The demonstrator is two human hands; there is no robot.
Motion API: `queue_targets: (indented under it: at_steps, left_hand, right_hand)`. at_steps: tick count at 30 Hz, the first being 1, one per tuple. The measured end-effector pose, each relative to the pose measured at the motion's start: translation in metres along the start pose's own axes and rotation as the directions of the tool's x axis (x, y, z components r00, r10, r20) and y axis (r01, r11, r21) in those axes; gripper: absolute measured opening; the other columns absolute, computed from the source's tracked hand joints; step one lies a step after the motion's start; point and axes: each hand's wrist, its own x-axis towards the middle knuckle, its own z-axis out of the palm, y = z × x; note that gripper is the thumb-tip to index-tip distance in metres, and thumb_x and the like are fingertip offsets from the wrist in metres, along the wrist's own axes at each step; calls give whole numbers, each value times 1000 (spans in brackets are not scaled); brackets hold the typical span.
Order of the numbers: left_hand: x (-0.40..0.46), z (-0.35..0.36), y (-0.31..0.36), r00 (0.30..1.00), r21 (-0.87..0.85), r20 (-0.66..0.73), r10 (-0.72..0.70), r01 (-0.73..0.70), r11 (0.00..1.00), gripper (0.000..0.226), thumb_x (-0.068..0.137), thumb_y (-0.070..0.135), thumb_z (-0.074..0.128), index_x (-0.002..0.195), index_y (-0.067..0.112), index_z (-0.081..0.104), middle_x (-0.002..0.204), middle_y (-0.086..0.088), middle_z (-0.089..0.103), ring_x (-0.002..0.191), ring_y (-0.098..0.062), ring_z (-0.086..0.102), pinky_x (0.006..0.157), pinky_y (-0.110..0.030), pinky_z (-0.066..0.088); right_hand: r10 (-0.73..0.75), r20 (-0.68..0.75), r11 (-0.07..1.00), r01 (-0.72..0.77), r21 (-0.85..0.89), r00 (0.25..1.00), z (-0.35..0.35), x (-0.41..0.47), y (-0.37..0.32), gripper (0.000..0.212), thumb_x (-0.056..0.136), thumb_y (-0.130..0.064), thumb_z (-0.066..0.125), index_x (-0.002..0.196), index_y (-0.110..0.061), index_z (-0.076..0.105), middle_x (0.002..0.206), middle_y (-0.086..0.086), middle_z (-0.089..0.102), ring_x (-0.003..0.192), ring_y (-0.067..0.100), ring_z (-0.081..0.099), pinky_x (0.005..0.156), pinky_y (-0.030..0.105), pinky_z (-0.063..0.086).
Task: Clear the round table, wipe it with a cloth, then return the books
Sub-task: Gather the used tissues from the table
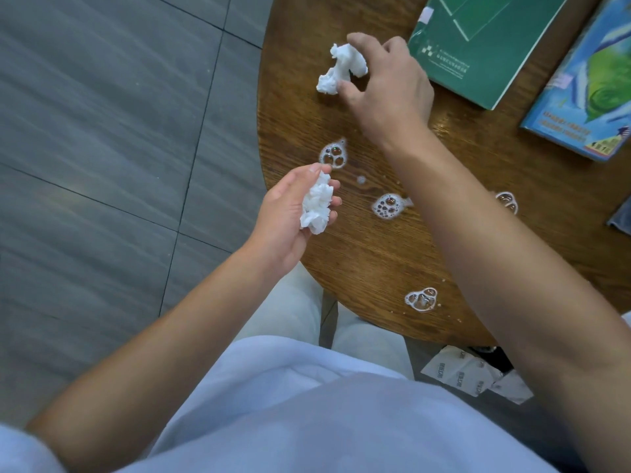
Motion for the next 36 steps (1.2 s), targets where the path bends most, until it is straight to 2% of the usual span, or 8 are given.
queue_targets:
  at_steps: [8,16,21,23,26,29,33,36]
  left_hand:
    - [5,-15,10,1000,-28,-2,-10,10,1000,20,103,24,62,113,9,68,98,-10,67,77,-18,64,63,-28,54]
    - [7,-22,12,1000,-26,-7,-7,7,1000,21,103,24,62,116,8,68,98,-9,68,77,-18,65,64,-29,54]
    - [6,-24,13,1000,-13,-22,-11,11,1000,25,103,27,62,118,8,68,98,-9,69,78,-17,65,65,-29,55]
    - [3,-21,16,1000,-31,-20,-23,22,999,27,103,29,62,118,7,68,98,-9,70,78,-17,65,66,-29,56]
    - [-3,-14,19,1000,-28,-16,-20,19,999,27,103,30,62,118,8,67,98,-9,70,78,-17,66,66,-28,56]
    - [-10,-3,23,1000,-38,31,2,-1,999,30,103,31,62,120,7,68,99,-10,70,78,-17,67,66,-28,57]
    - [-20,11,24,991,8,134,2,-3,1000,44,104,36,59,132,3,64,105,-10,73,84,-19,70,73,-32,57]
    - [-28,21,16,978,35,208,19,-26,999,37,103,41,58,121,9,67,106,-8,73,94,-23,69,80,-35,56]
  right_hand:
    - [-10,2,998,10,-61,1000,16,8,-6,38,99,-39,63,137,-37,59,131,-1,54,114,19,58,81,30,38]
    - [16,-20,998,-17,-56,1000,16,15,-10,28,100,-29,62,128,-33,65,124,-5,60,105,14,57,80,27,35]
    - [27,-75,994,-19,105,997,7,0,-9,21,93,-31,63,111,-32,71,104,-12,66,96,11,64,77,26,44]
    - [23,-94,977,-3,213,995,-3,-15,-6,18,89,-33,65,105,-30,72,96,-13,68,88,8,66,78,31,55]
    - [-3,-92,936,36,349,996,-24,-49,-3,16,88,-32,69,103,-27,71,88,-12,70,79,5,66,75,36,59]
    - [-55,-114,903,98,417,992,-47,-90,-2,21,91,-29,72,111,-27,71,88,-10,72,76,5,67,71,34,59]
    - [-101,-119,876,145,460,988,-54,-127,-2,17,90,-22,72,107,-23,74,88,-8,71,68,8,63,64,40,55]
    - [-128,-135,872,176,456,983,-51,-152,3,23,88,-21,70,110,-23,76,94,-7,71,68,8,58,66,42,55]
